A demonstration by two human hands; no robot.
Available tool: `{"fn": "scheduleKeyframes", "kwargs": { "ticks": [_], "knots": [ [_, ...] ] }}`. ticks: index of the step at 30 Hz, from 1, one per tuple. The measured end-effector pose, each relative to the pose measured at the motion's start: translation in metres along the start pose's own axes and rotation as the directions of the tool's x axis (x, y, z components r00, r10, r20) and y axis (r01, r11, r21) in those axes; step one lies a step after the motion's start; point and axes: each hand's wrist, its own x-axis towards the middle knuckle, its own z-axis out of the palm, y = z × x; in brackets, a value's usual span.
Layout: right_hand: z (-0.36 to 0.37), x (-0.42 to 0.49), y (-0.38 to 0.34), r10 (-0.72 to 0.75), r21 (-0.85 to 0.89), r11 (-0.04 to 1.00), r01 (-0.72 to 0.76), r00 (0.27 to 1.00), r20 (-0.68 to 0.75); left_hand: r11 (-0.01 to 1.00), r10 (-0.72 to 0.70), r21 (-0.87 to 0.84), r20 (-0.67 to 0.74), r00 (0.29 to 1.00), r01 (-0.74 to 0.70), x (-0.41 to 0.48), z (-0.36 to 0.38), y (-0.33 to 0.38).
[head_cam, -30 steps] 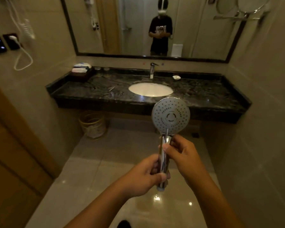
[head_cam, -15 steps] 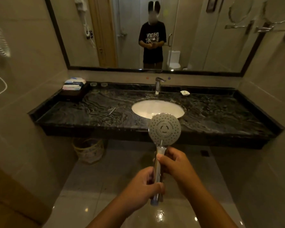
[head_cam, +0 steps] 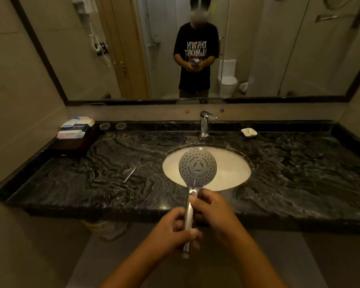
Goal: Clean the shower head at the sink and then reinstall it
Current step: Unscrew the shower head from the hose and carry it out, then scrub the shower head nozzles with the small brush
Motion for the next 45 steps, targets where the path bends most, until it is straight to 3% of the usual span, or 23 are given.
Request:
{"fn": "scheduleKeyframes", "kwargs": {
  "ticks": [7,11,17,20,23,26,29,34,39,42,45],
  "knots": [
    [0.005,0.099,-0.014,0.04,-0.062,0.997,-0.038,0.999,0.029,0.996,0.036,-0.073,-0.066,0.997,-0.041,0.092,-0.058,0.03],
    [0.039,0.149,-0.012,0.07,-0.074,0.995,-0.063,0.993,0.098,0.998,-0.02,-0.059,-0.134,0.991,0.012,0.131,-0.113,0.032],
    [0.128,0.234,0.0,0.121,-0.183,0.98,-0.083,0.97,0.21,0.972,-0.033,-0.232,-0.017,0.999,0.029,0.157,-0.246,0.016],
    [0.178,0.278,0.011,0.18,-0.265,0.954,-0.138,0.973,0.142,0.958,-0.067,-0.28,-0.024,0.997,0.057,0.161,-0.314,0.008],
    [0.227,0.321,0.032,0.296,-0.27,0.916,-0.297,0.954,-0.046,0.957,-0.125,-0.272,-0.078,0.989,0.1,0.16,-0.379,-0.002],
    [0.255,0.362,0.069,0.369,-0.367,0.823,-0.433,0.9,-0.233,0.938,-0.187,-0.32,-0.133,0.973,0.137,0.158,-0.427,-0.014],
    [0.265,0.392,0.102,0.342,-0.565,0.683,-0.463,0.886,-0.313,0.92,-0.224,-0.362,-0.169,0.96,0.151,0.155,-0.457,-0.028],
    [0.278,0.409,0.113,0.335,-0.807,0.377,-0.455,0.879,-0.339,0.916,-0.247,-0.366,-0.196,0.949,0.162,0.149,-0.486,-0.043],
    [0.278,0.418,0.109,0.338,-0.89,0.24,-0.387,0.893,-0.297,0.904,-0.257,-0.397,-0.205,0.944,0.16,0.152,-0.488,-0.043],
    [0.274,0.416,0.1,0.356,-0.885,0.279,-0.374,0.896,-0.266,0.902,-0.264,-0.396,-0.193,0.945,0.171,0.157,-0.482,-0.037],
    [0.261,0.407,0.093,0.397,-0.822,0.466,-0.327,0.908,-0.136,0.903,-0.272,-0.39,-0.189,0.944,0.182,0.166,-0.472,-0.029]
  ]
}}
